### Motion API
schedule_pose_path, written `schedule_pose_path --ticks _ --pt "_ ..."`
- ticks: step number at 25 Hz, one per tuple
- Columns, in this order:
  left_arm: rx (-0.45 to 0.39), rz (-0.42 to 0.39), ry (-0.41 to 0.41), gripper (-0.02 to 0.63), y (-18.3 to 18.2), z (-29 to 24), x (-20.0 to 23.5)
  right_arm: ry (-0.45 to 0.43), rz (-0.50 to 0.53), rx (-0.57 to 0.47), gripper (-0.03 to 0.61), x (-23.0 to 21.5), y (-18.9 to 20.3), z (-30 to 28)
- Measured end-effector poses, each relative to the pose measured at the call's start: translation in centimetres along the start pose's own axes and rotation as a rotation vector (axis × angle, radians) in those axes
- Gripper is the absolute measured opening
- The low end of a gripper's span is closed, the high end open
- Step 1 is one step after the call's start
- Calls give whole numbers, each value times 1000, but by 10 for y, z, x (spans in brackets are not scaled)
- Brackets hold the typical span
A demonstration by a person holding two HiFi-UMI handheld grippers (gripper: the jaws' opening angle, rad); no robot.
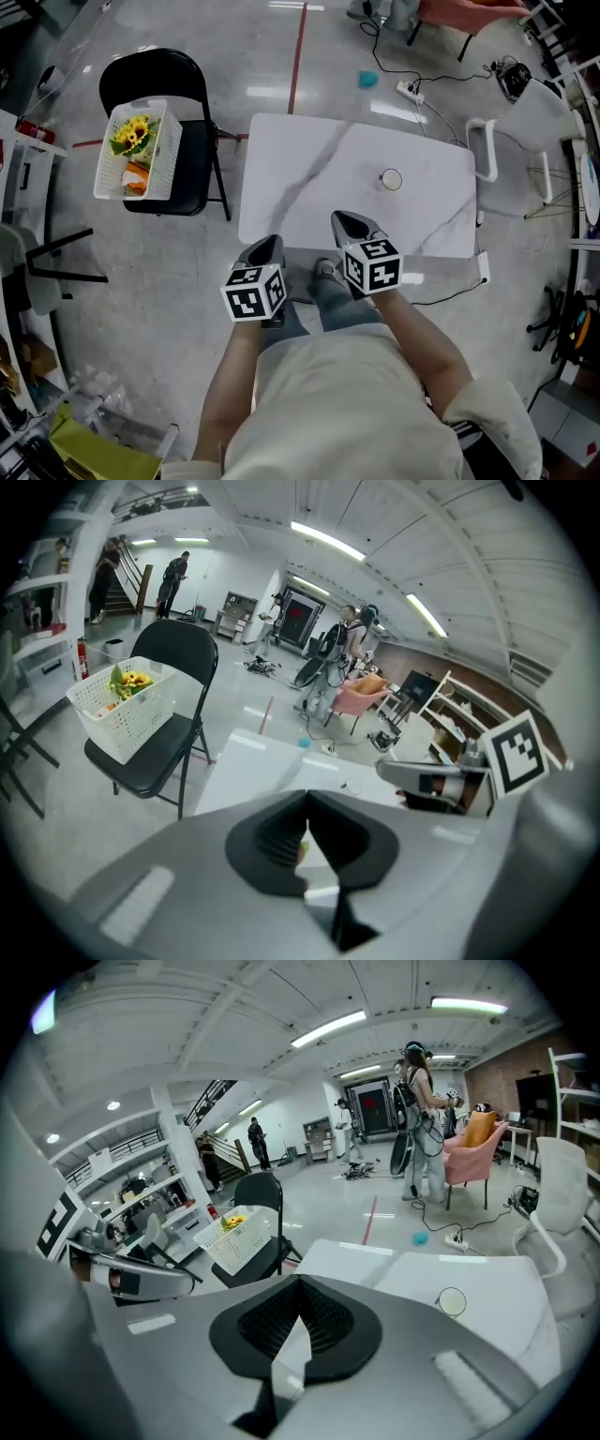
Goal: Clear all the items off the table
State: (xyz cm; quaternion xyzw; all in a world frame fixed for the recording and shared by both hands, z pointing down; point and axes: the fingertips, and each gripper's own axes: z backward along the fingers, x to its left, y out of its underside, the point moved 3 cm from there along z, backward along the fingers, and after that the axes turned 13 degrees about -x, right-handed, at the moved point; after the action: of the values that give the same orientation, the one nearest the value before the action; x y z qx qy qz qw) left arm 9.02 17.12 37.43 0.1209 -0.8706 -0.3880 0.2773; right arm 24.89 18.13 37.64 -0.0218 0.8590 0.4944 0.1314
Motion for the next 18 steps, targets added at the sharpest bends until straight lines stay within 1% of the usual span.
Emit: schedule_pose_path --ticks 7,12,18 --pt "33 -10 20 9 21 -30 -41 83 -37 -8 -2 -64 17 26" --pt "59 -36 32 9 39 -48 -67 136 -44 -11 -2 -101 29 36" --pt "84 -37 37 9 59 -69 -89 164 -57 11 -2 -137 50 38"
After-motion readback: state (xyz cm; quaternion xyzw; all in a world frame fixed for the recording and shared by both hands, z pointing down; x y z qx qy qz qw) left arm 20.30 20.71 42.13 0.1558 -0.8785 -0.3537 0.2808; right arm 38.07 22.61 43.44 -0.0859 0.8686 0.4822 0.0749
